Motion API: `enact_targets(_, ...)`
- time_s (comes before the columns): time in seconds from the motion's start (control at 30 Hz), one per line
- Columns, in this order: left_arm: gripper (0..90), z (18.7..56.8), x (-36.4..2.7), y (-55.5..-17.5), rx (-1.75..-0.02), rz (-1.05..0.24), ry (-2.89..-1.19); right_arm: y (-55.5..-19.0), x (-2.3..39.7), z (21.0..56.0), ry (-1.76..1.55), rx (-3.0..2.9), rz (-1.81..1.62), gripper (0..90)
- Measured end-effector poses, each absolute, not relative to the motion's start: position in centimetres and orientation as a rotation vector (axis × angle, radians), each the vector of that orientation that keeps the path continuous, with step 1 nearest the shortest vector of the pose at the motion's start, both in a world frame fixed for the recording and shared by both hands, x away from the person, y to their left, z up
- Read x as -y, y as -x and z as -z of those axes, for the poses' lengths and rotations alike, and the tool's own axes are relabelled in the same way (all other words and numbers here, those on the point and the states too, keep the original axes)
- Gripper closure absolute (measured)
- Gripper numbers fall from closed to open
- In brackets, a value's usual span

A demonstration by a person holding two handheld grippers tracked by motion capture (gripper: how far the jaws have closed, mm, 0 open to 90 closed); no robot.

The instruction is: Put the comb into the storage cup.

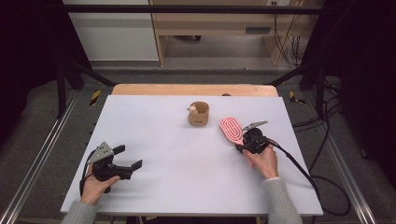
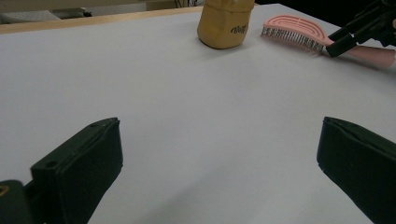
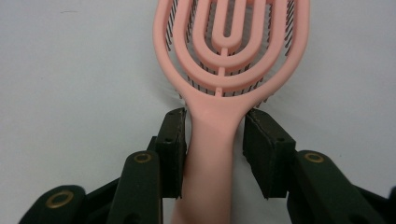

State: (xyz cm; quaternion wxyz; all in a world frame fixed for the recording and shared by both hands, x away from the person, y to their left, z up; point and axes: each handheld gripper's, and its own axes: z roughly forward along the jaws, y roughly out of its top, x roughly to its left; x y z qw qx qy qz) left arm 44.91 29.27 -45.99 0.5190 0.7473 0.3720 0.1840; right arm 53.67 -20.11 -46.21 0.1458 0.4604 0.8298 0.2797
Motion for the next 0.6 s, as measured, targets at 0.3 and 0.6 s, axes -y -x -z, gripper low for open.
enact_targets(0.3,0.4,45.99,-29.27,-44.91,-0.893,-0.441,-1.792,-53.67,20.07,46.22,-1.346,-2.373,-0.781,65.3)
enact_targets(0.6,0.4,45.99,-29.27,-44.91,-0.893,-0.442,-1.792,-53.63,20.03,46.18,-1.371,-2.372,-0.759,68.6)
